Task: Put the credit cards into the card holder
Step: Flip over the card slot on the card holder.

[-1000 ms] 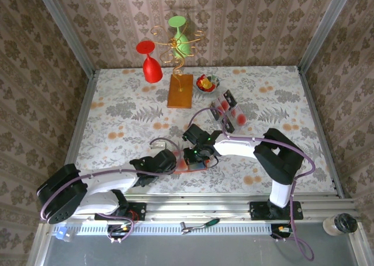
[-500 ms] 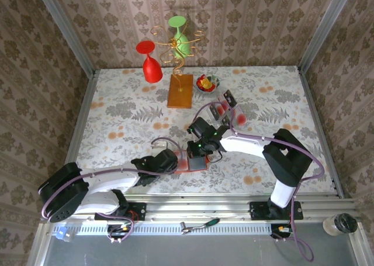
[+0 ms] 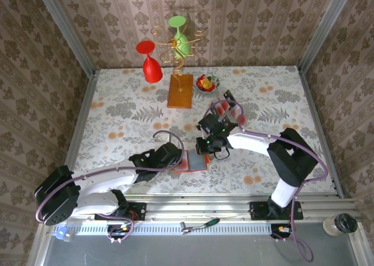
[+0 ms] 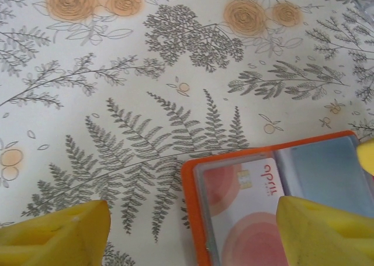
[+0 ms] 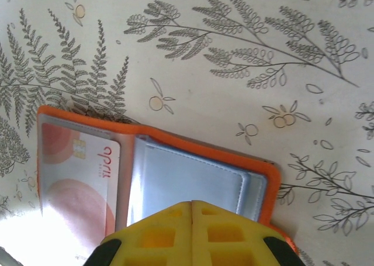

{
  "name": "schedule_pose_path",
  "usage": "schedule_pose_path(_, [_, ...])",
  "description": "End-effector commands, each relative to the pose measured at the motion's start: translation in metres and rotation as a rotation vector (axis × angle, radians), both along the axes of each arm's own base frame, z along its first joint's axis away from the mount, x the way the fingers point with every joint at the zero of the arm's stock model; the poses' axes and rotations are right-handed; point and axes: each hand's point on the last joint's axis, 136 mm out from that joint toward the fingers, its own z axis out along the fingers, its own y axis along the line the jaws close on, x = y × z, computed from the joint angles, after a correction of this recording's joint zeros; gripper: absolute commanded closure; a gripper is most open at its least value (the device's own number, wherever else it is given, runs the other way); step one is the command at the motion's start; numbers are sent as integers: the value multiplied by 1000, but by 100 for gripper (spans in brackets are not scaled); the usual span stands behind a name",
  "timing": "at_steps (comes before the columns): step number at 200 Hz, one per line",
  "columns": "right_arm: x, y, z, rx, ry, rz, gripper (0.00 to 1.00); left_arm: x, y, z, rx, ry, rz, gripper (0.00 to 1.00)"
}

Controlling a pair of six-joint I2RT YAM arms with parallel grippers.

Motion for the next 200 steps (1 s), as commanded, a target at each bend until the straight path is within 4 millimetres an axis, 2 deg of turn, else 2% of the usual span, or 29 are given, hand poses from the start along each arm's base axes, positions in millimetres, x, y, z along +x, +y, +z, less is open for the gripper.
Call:
schedule_pose_path(1, [-1, -8, 1, -9, 4, 12, 93, -1, -14, 2, -2, 1, -27, 24])
schedule_pose_path(44, [2, -8, 3, 4, 12, 18, 93, -6, -35, -3, 16, 9, -65, 24])
schedule_pose_path(78, [1, -6, 0, 2, 25, 31, 93, -9, -44, -10, 27, 19, -81, 24])
schedule_pose_path(143, [-1, 1, -18, 16, 76, 40, 93, -13, -46, -22, 53, 30, -99, 23])
schedule_pose_path(200, [-7, 12, -23, 33, 95, 48, 93, -16, -46, -27, 63, 32, -122, 23])
